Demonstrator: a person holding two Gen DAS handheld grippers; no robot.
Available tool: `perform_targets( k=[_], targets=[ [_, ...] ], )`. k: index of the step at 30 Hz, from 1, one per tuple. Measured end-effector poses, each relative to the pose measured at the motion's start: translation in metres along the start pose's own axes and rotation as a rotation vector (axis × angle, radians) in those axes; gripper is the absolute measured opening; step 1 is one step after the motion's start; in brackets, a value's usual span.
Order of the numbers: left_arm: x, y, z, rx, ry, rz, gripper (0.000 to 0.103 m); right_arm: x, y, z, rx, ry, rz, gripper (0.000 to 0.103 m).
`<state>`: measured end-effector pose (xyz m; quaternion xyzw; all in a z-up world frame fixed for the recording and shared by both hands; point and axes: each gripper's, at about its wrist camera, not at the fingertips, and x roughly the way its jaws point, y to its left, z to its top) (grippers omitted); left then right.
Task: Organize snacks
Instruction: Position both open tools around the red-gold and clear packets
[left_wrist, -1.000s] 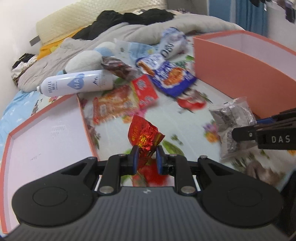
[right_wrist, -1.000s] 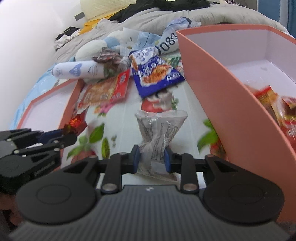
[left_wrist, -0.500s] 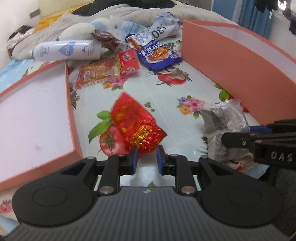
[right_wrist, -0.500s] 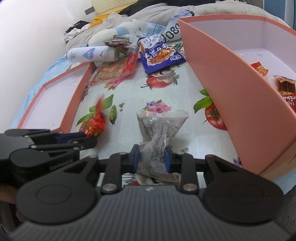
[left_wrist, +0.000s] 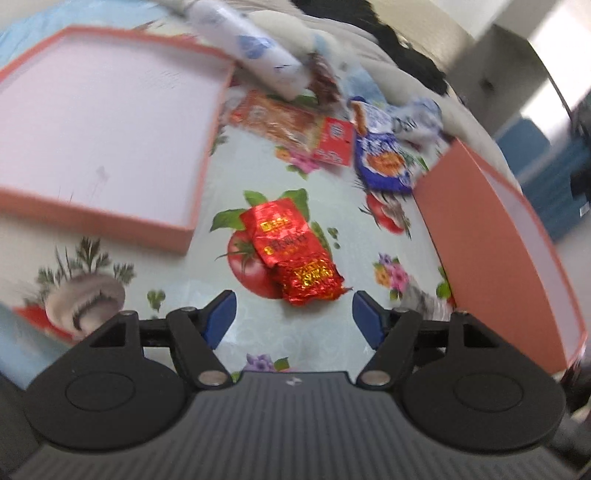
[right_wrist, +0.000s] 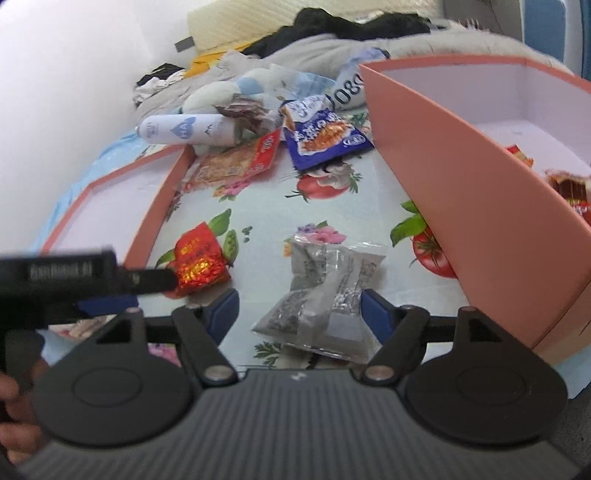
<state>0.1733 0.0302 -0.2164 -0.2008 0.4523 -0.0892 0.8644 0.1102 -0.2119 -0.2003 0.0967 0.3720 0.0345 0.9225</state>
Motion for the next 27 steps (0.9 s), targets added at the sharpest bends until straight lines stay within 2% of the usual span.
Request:
perform_targets(
  k=[6, 14, 19, 27],
  targets=[
    [0.006, -0.001, -0.004, -0.037, -0.010, 0.017, 0.074, 0.003, 0.009, -0.005, -0.069, -0.030, -0.039, 0.074],
    [0.009, -0.006, 0.001, -0.062, -0.010, 0.023, 0.074, 0.017, 0.007, 0.000, -0.008, -0.041, -0.090, 0.074],
    [0.009, -0.012, 0.000, -0.043, -0.030, 0.059, 0.074, 0.021, 0.003, -0.004, -0.008, -0.022, -0.127, 0.074],
    [0.009, -0.013, 0.001, -0.082, -0.041, 0.077, 0.074, 0.030, 0.001, -0.005, -0.014, 0.018, -0.090, 0.074]
  ],
)
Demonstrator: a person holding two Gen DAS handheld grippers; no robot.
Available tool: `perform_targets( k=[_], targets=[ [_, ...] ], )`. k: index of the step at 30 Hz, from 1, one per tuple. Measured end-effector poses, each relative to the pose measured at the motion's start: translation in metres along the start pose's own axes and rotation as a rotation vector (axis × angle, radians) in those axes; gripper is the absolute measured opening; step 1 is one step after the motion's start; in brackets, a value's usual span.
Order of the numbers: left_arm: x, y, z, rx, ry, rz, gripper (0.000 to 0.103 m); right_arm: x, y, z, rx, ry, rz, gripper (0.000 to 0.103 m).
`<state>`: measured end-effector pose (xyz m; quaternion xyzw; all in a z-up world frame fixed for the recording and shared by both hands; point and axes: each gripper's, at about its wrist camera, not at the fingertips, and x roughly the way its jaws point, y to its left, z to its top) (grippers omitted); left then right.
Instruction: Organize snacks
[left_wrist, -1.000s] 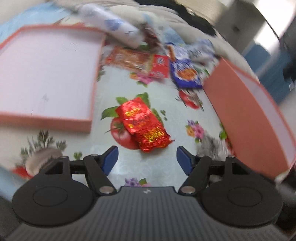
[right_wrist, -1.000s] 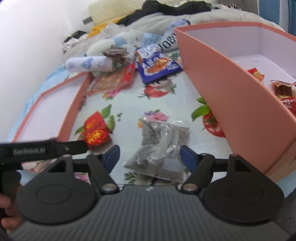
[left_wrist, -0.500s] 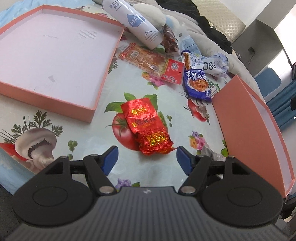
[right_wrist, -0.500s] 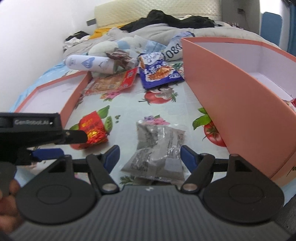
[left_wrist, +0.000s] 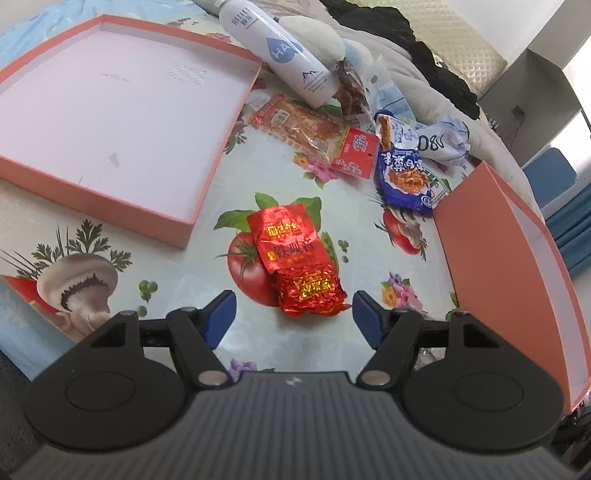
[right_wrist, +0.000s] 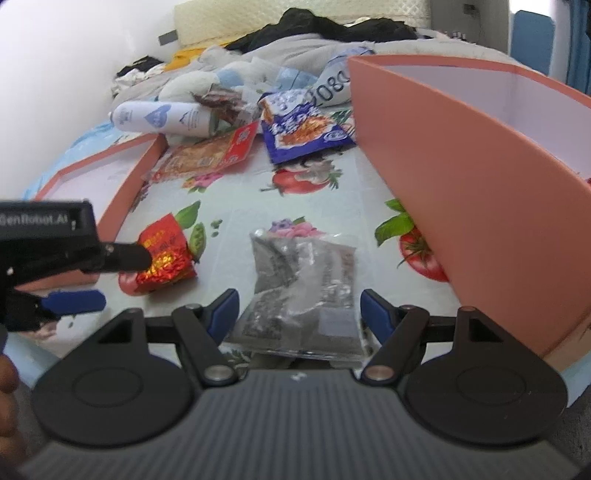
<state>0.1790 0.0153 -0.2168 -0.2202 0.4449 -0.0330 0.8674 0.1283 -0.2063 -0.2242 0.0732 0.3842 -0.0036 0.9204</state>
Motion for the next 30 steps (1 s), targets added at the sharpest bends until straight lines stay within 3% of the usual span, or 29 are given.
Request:
perform_targets(
  k=[5, 12, 21, 30],
  targets=[
    [0.001, -0.003, 0.005, -0.032, -0.019, -0.006, 0.074, 0.006, 0.007, -0.001, -0.079, -0.008, -0.006, 0.070],
    [0.011, -0.015, 0.007, -0.020, -0.023, 0.053, 0.074, 0.000, 0.005, -0.002, -0.102, -0.011, -0.021, 0.060],
    [0.029, -0.027, 0.009, 0.008, -0.006, 0.114, 0.073, -0.005, -0.003, -0.005, -0.104, -0.014, -0.033, 0.059],
    [0.048, -0.040, 0.013, 0.102, -0.004, 0.177, 0.071, -0.007, -0.004, -0.006, -0.098, -0.015, -0.029, 0.059]
  ],
)
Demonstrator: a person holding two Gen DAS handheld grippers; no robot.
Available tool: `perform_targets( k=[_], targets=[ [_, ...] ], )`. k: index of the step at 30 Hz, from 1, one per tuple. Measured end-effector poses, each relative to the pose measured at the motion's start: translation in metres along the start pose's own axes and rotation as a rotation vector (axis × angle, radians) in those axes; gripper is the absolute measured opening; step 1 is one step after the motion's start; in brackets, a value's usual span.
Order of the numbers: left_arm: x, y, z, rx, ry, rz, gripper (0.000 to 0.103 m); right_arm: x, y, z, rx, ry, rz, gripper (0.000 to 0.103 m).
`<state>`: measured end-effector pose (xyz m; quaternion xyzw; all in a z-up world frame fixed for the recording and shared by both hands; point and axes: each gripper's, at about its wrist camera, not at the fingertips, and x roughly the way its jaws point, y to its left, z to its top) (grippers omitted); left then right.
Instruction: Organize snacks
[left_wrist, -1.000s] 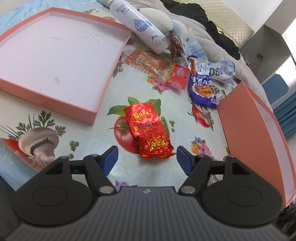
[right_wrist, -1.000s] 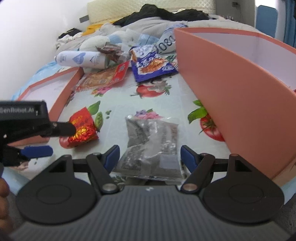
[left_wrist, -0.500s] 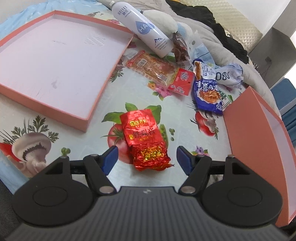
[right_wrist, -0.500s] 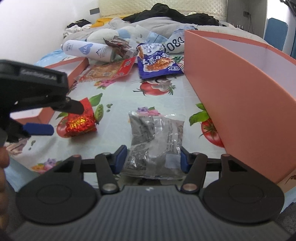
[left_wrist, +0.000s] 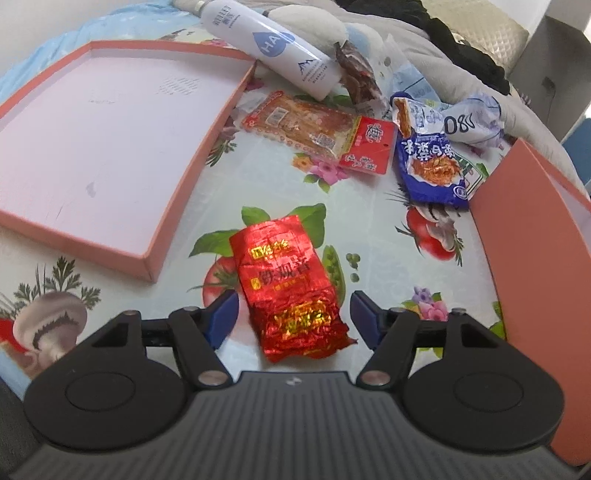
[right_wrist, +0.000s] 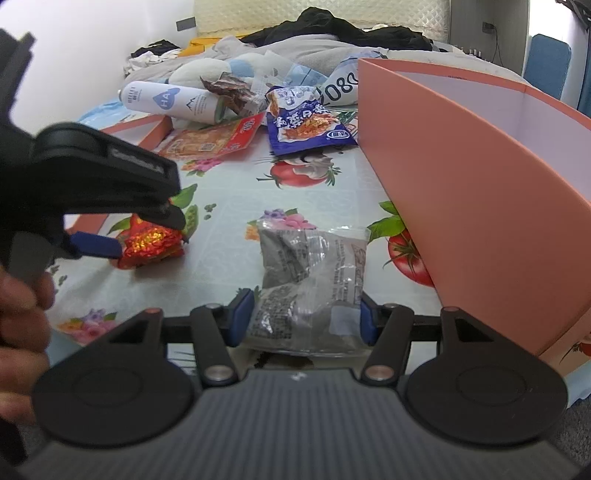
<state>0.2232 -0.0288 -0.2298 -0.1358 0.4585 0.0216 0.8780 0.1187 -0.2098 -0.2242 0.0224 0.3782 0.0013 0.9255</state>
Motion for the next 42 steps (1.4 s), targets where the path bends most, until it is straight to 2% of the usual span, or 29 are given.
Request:
perform_targets(
  k=[3, 6, 12, 18, 32, 42],
  targets=[
    [0.003, -0.002, 0.000, 0.032, -0.009, 0.011, 0.069, 0.000, -0.002, 0.000, 0.004, 0.003, 0.003, 0.059],
    [0.004, -0.002, -0.001, 0.068, -0.019, 0.025, 0.062, -0.001, -0.004, 0.000, 0.008, 0.007, 0.007, 0.059],
    [-0.002, 0.003, -0.005, 0.130, -0.021, -0.021, 0.059, 0.001, -0.007, 0.002, 0.018, 0.015, 0.016, 0.059],
    [-0.017, 0.009, -0.013, 0.177, -0.011, -0.037, 0.058, -0.001, -0.013, 0.005, 0.052, 0.037, 0.030, 0.059],
    [-0.067, 0.016, -0.012, 0.146, -0.043, -0.157, 0.057, -0.023, -0.018, 0.023, 0.078, 0.035, 0.070, 0.059],
    [-0.124, 0.002, 0.010, 0.176, -0.115, -0.247, 0.057, -0.071, -0.026, 0.063, 0.117, -0.045, 0.106, 0.059]
  ],
)
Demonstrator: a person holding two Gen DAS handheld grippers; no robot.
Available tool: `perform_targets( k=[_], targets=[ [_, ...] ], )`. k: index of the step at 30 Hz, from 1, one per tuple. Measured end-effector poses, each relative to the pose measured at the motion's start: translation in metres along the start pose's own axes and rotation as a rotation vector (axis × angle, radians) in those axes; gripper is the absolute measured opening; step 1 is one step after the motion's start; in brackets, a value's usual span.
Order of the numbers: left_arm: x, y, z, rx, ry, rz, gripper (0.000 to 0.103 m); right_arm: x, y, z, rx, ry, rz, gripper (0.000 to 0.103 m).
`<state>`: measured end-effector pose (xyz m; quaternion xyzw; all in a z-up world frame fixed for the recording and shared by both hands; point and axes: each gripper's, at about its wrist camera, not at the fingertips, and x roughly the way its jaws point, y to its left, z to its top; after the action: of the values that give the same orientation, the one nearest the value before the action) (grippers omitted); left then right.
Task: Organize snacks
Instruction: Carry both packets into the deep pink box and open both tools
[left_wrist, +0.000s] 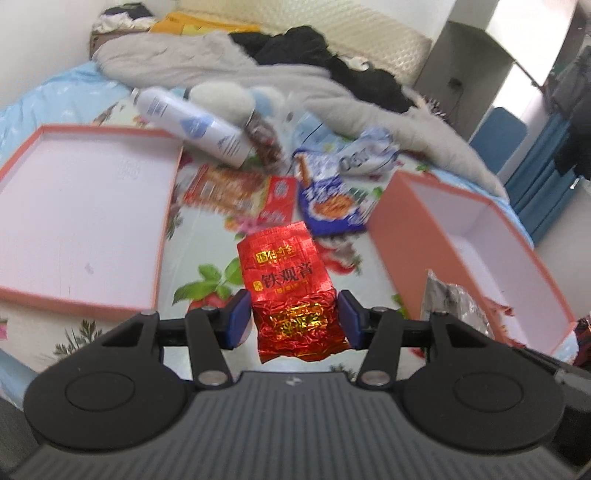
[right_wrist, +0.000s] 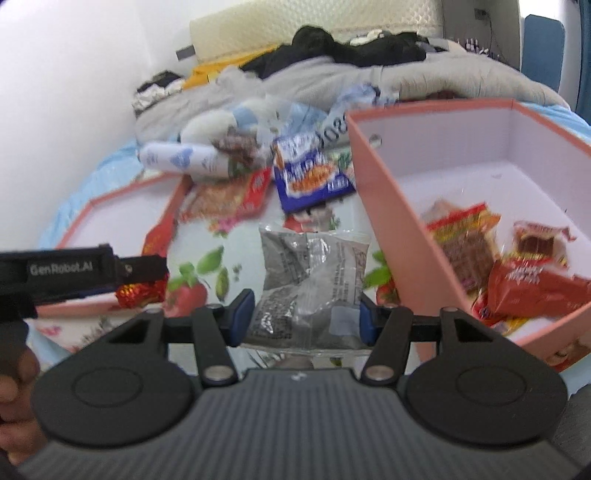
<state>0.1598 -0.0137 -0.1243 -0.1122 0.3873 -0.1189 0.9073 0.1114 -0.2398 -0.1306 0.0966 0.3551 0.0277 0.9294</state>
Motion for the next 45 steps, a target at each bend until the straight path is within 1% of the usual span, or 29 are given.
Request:
perform_targets(
  k=[7, 14, 17, 23, 29, 33, 38, 41, 45],
  targets=[
    [-0.034, -0.020, 0.025, 0.045, -0.055, -0.051, 0.057, -0.042, 0.002, 0.035, 0.003, -0.101, 0.011, 0.059],
    [-0.063, -0.054, 0.052, 0.103, -0.115, -0.098, 0.057, -0.078, -0.007, 0.065, 0.007, -0.186, 0.014, 0.059],
    [-0.067, -0.073, 0.062, 0.138, -0.135, -0.125, 0.057, -0.090, -0.017, 0.078, 0.019, -0.217, 0.012, 0.059],
    [-0.054, -0.113, 0.075, 0.182, -0.139, -0.182, 0.057, -0.103, -0.041, 0.095, 0.008, -0.275, -0.046, 0.059],
    [-0.027, -0.162, 0.085, 0.237, -0.122, -0.246, 0.057, -0.102, -0.076, 0.102, 0.044, -0.292, -0.106, 0.059],
    [0.005, -0.194, 0.086, 0.268, -0.084, -0.282, 0.057, -0.095, -0.102, 0.102, 0.067, -0.284, -0.146, 0.059],
    [0.057, -0.225, 0.081, 0.307, -0.007, -0.302, 0.057, -0.068, -0.145, 0.095, 0.127, -0.227, -0.202, 0.059],
    [0.093, -0.236, 0.075, 0.330, 0.063, -0.299, 0.057, -0.047, -0.171, 0.086, 0.166, -0.178, -0.225, 0.059],
    [0.132, -0.248, 0.066, 0.371, 0.121, -0.279, 0.057, -0.018, -0.198, 0.075, 0.206, -0.114, -0.240, 0.057]
  ],
)
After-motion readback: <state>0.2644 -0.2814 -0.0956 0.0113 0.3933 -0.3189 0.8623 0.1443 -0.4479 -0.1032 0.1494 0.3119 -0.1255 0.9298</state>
